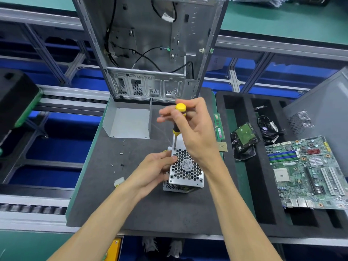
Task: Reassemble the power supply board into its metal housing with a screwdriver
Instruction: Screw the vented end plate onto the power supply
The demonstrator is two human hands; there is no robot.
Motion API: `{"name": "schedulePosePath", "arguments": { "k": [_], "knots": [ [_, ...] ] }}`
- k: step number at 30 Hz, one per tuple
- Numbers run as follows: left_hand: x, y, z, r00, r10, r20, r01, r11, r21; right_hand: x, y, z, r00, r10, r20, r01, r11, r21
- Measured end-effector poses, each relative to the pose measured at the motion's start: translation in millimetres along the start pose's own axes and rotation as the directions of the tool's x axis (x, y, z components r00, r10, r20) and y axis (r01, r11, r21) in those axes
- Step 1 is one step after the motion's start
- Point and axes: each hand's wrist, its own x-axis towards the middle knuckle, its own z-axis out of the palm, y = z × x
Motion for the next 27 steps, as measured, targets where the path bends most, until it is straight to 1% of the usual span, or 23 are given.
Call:
{"name": "schedulePosePath", "arguments": {
  "k": [3,4,7,9,11,14,17,19,21,25,27],
  "knots": [
    [-0.9,0.1,0.2,1.000,0.003,0.004,-0.003,1.000,-0.001,-0.3,1.8,-0.4,0.997,-0.018,-0.077,0.017,1.000,-0.015],
    [-0.6,0.2,0.5,1.000,0.000,-0.007,0.000,1.000,-0.009,-0.8,3.2,-1.0,0.997,-0.012,-0.076,0.011,1.000,-0.004],
    [0.1,0.8,1.6,1.000,-0.001,-0.027,0.000,1.000,-0.011,-1.4,5.9,-0.2,0.999,0.051,-0.012,-0.050,0.997,0.054],
    [-0.2,1.1,2.8,1.000,0.002,-0.016,-0.002,1.000,0.006,-1.7,4.8,-0.2,0.999,0.054,-0.002,-0.054,0.998,0.033],
    [-0.2,-0.1,3.5,1.000,0.009,-0.013,-0.009,0.999,0.031,-2.0,0.7,1.0,1.000,0.017,0.012,-0.017,0.999,-0.032],
    [1.5,-3.5,2.4,0.999,0.016,-0.045,-0.014,0.999,0.037,-2.5,0.5,5.3,0.999,-0.035,0.028,0.037,0.997,-0.068],
    [0.6,-2.9,2.4,0.998,0.011,-0.064,-0.010,1.000,0.022,-1.4,3.6,5.7,1.000,-0.012,-0.010,0.012,0.999,-0.048],
    [-0.7,-2.6,1.7,0.997,0.007,-0.078,-0.006,1.000,0.014,-1.9,4.9,3.9,1.000,0.024,0.014,-0.024,0.999,0.022],
    [-1.8,-3.5,1.0,0.997,0.005,-0.080,-0.004,1.000,0.008,-4.2,4.4,0.7,0.999,0.018,0.033,-0.020,0.999,0.047],
    [-2.5,-6.2,-1.0,0.996,0.014,-0.084,-0.012,1.000,0.024,-8.0,2.1,-1.3,0.996,-0.088,0.035,0.090,0.992,-0.086],
    [-2.7,-7.8,-2.5,0.996,0.017,-0.090,-0.015,1.000,0.023,-9.8,4.0,0.8,0.988,-0.155,-0.003,0.153,0.976,-0.156]
  ]
}}
